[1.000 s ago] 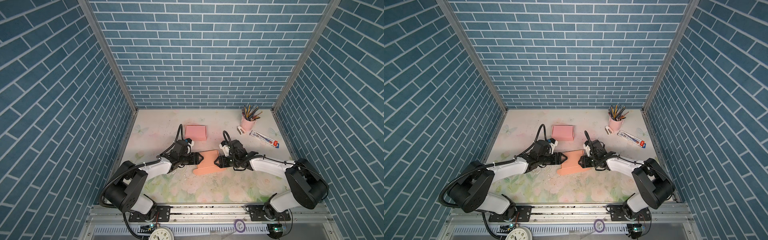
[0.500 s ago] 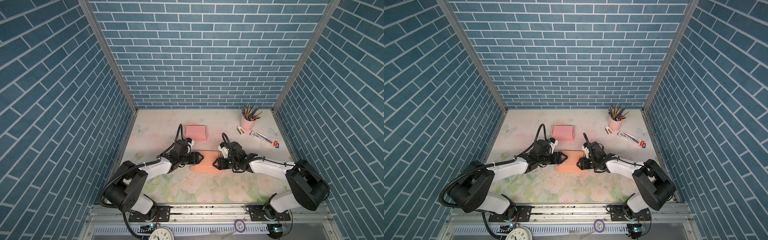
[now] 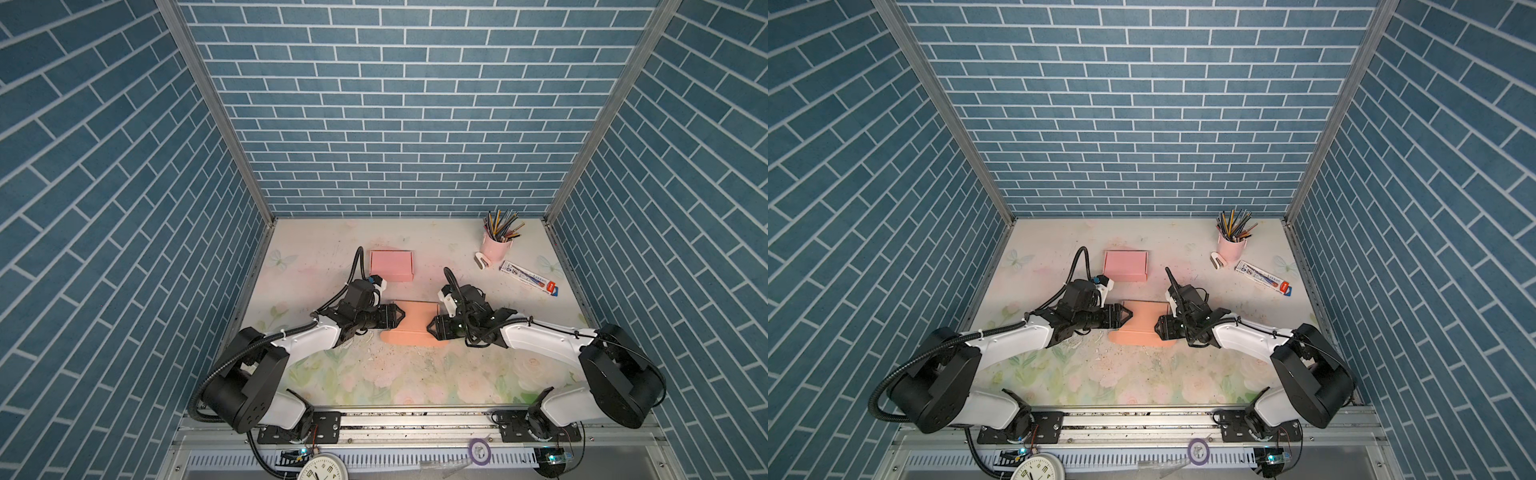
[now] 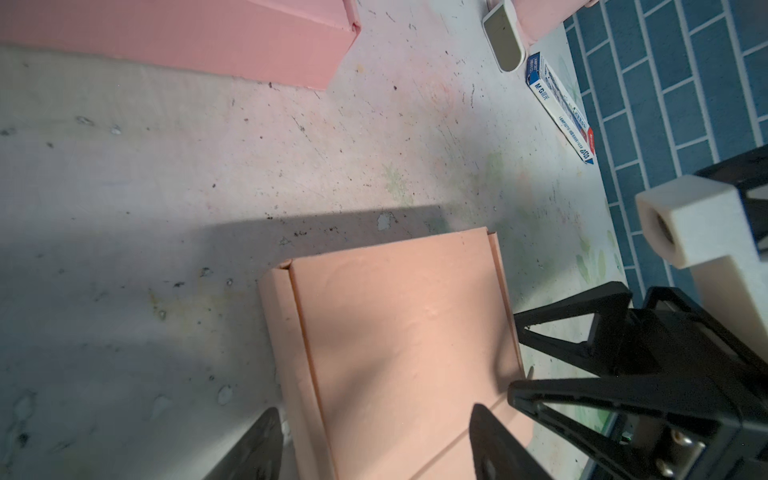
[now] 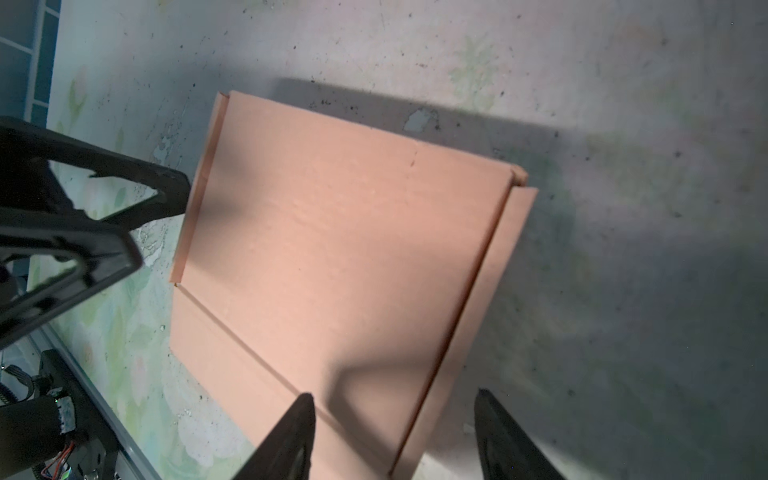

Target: Fold the paper box

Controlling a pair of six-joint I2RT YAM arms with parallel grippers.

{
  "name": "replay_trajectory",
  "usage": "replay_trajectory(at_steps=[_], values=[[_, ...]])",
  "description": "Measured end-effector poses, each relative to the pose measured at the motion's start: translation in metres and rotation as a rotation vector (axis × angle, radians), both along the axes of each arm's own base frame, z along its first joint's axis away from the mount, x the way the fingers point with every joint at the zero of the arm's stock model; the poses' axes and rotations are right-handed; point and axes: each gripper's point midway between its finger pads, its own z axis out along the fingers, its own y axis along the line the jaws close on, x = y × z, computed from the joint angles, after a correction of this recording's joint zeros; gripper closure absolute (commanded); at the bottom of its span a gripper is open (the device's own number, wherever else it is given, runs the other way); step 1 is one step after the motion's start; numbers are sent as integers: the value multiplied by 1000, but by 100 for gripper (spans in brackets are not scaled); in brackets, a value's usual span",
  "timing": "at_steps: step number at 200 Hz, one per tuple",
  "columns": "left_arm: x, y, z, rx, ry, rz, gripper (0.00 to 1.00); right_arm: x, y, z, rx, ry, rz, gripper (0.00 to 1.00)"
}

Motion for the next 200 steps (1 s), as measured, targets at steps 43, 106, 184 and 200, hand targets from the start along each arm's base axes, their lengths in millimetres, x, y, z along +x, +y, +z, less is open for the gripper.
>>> replay_trajectory(at_steps=[43, 106, 184, 200], values=[[-12, 14, 21, 10, -61, 13, 28, -1, -8, 19, 10, -40, -41, 36], [-38, 26, 20, 30, -43, -1, 28, -27, -2, 26, 0, -28, -36, 37], [-60, 19, 15, 42, -17, -74, 26, -47, -7, 10, -36, 20, -46, 36], [-62, 17, 12, 45, -10, -81, 26, -46, -6, 8, -36, 20, -46, 36]])
